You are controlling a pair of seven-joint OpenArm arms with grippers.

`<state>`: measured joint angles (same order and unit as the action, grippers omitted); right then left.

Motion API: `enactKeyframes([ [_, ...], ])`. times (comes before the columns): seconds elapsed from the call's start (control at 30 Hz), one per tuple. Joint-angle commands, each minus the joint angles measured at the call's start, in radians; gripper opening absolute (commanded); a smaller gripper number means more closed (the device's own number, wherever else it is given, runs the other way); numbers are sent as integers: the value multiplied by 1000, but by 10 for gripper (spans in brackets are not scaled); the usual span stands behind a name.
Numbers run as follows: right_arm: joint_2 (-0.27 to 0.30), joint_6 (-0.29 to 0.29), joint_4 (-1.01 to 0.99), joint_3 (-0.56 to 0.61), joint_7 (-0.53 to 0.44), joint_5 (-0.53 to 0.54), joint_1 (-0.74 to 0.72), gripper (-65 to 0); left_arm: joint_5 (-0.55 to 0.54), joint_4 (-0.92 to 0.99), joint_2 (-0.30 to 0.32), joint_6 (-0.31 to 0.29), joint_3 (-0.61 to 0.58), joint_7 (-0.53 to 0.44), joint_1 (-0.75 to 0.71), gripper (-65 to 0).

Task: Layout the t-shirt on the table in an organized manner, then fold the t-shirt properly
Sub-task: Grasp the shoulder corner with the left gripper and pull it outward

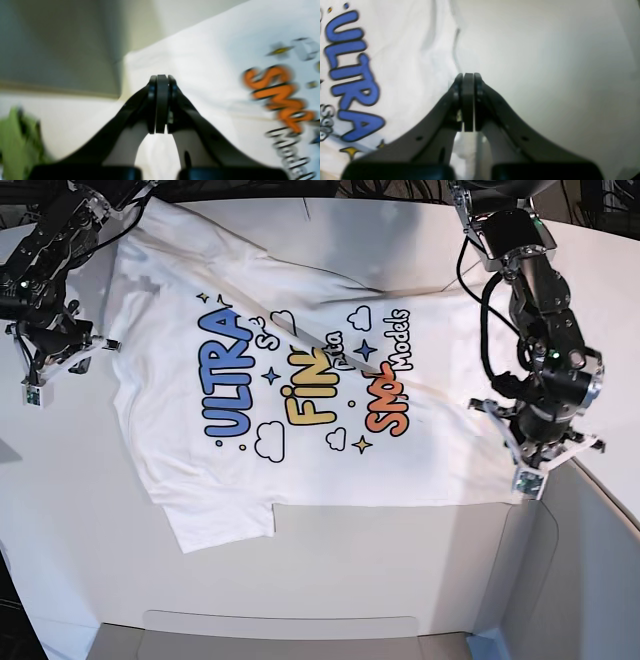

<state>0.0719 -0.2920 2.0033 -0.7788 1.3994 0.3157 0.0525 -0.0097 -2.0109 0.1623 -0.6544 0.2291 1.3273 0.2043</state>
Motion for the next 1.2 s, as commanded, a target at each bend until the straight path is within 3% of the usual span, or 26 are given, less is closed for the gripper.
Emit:
enactKeyframes([
  [0.0, 15, -8, 29, -3, -13, 3, -9, -650, -8, -21, 3, 2, 25, -19, 11, -650],
  [0.17, 1, -8, 32, 3, -13, 110, 31, -650, -8, -21, 3, -3, 203, -21, -78, -650],
  [0.4, -5, -8, 34, 6, -13, 250, 102, -650, -11, -23, 6, -6, 330, -42, -214, -650],
  [0.73, -4, -8, 49, 8, -13, 268, 171, -650, -11, -23, 6, -6, 326, -277, -421, -650],
  [1.17, 1, -8, 49, 8, -15, 268, 163, -650, -11, -29, 4, -6, 338, -384, -552, -650],
])
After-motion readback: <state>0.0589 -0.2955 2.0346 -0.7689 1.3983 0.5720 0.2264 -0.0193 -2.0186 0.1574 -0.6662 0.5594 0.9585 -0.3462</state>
